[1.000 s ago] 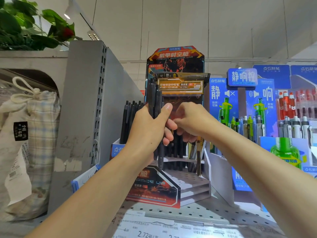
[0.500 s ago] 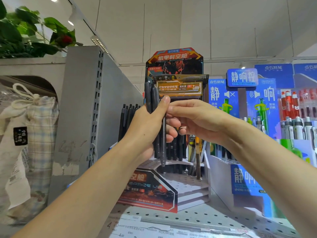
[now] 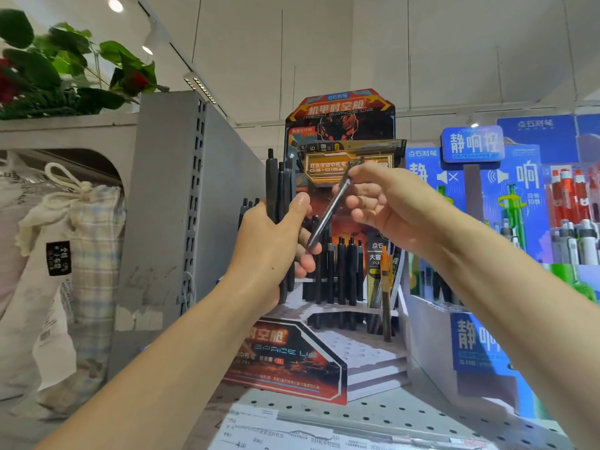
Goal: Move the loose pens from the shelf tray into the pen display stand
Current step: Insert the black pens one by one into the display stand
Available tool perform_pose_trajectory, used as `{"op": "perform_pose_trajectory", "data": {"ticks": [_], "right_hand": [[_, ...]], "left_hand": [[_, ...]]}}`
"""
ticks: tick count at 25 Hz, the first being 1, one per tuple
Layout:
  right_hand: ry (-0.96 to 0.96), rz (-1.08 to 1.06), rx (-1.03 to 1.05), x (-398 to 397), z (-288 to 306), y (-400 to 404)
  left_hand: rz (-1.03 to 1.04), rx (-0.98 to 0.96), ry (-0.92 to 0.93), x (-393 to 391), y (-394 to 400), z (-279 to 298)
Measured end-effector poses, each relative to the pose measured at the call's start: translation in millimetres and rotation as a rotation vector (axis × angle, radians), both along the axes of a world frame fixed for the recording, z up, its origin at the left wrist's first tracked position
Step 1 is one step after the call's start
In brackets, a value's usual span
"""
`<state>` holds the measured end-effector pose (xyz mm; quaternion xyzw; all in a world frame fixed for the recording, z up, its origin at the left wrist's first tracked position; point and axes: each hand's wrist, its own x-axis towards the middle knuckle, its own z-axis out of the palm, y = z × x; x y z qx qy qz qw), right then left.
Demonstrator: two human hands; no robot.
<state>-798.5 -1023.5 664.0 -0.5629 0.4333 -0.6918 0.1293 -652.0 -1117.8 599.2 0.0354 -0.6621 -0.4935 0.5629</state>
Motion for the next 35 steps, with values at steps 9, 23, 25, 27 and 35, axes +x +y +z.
{"op": "perform_pose_trajectory", "data": {"ticks": [9,23,25,27,35], "right_hand": [[0.308,-0.478,0.12,-3,-24,-30],[0.454,-0.716,0.273,-9,-31,-44],[0.467,-0.72,0.307,-6,-32,-45],[0.494,-0.726,0.379,-1,-34,-44],[0.595,-0.788,0.656,12,-41,-45]], "left_hand": [[0.01,-0.039,0.079,12,1,3],[0.005,-0.031,0.008,8,2,-3],[0.007,-0.029,0.008,7,1,-4],[0.02,-0.043,-0.007,6,0,-5],[0.008,-0.048,-0.018,2,-2,-7]]}}
